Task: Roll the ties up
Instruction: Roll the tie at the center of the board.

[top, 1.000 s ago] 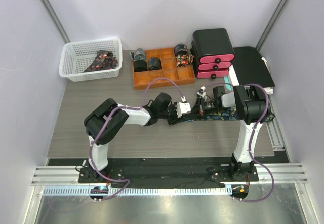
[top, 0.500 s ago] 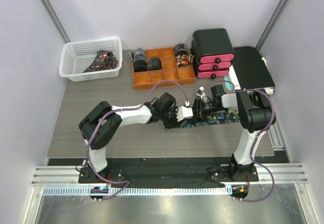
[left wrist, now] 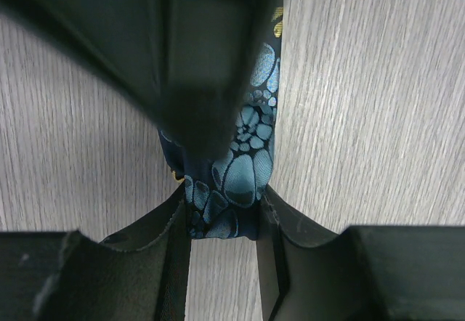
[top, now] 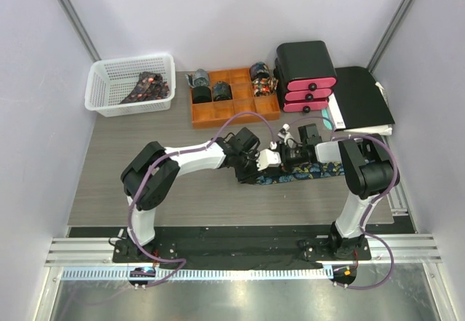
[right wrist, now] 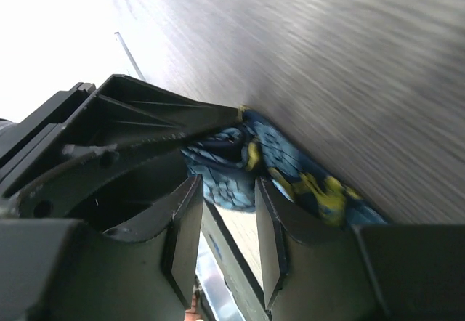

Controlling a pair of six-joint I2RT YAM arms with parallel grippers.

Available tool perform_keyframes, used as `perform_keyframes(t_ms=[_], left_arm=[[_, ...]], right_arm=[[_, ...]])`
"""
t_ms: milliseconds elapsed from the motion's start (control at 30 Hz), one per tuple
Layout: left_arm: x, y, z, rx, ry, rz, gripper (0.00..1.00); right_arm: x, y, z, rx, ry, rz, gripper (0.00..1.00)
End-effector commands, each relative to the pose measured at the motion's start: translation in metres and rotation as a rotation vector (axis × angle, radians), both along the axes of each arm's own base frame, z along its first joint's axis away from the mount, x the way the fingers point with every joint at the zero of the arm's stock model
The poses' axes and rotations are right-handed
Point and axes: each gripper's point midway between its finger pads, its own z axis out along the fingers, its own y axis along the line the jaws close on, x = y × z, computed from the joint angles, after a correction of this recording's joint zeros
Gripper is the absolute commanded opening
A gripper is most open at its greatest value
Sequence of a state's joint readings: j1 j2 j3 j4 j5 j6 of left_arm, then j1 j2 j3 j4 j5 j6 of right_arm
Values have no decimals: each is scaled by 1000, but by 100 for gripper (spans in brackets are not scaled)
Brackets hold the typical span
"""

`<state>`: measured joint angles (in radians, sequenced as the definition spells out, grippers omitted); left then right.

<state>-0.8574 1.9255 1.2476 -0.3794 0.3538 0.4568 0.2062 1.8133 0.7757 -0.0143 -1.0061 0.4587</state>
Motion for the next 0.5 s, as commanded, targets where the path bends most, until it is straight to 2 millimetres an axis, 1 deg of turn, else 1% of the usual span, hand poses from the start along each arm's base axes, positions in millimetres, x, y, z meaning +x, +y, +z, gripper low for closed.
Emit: perform_keyframes(t_ms=[0, 67, 100, 133, 167, 200, 233, 267, 300, 333, 367, 400, 433, 467], left_arm=[[-23, 36, -35, 179, 109, 42, 16], [-21, 36, -35, 181, 103, 46, 17], [-22, 36, -35, 184, 106, 49, 17], [-21, 37, -35, 183, 105, 52, 18], [-19, 37, -35, 179, 106, 63, 19], [-17, 37, -33, 170, 110, 73, 20], [-18, 35, -29, 145, 133, 79, 22], [-11, 39, -25, 121, 145, 111, 29], [-4, 34, -18, 67, 141, 126, 34], [-3, 34, -4, 2, 152, 139, 42], [0, 34, 7, -77, 198, 162, 55], [12, 24, 22, -179, 164, 169, 59], [8, 28, 22, -215, 179, 182, 64], [8, 26, 41, -286, 169, 173, 74]], right_arm=[[7, 16, 3, 32, -39, -1, 40], [6, 18, -4, 26, -34, 9, 39], [5, 18, -7, 21, -28, 10, 28], [6, 18, -9, 17, -23, 7, 21], [5, 17, -16, 6, -10, 12, 15], [4, 16, -19, -4, 2, 13, 5], [5, 15, -22, -17, -1, 9, 1], [6, 11, -28, -30, 8, -1, 1], [6, 9, -31, -32, 15, -2, 1], [8, 6, -35, -44, 20, -10, 1], [8, 1, -41, -51, 36, -18, 1], [7, -1, -44, -55, 34, -17, 1], [8, -2, -47, -57, 37, -18, 1], [7, -3, -49, -60, 36, -16, 1]])
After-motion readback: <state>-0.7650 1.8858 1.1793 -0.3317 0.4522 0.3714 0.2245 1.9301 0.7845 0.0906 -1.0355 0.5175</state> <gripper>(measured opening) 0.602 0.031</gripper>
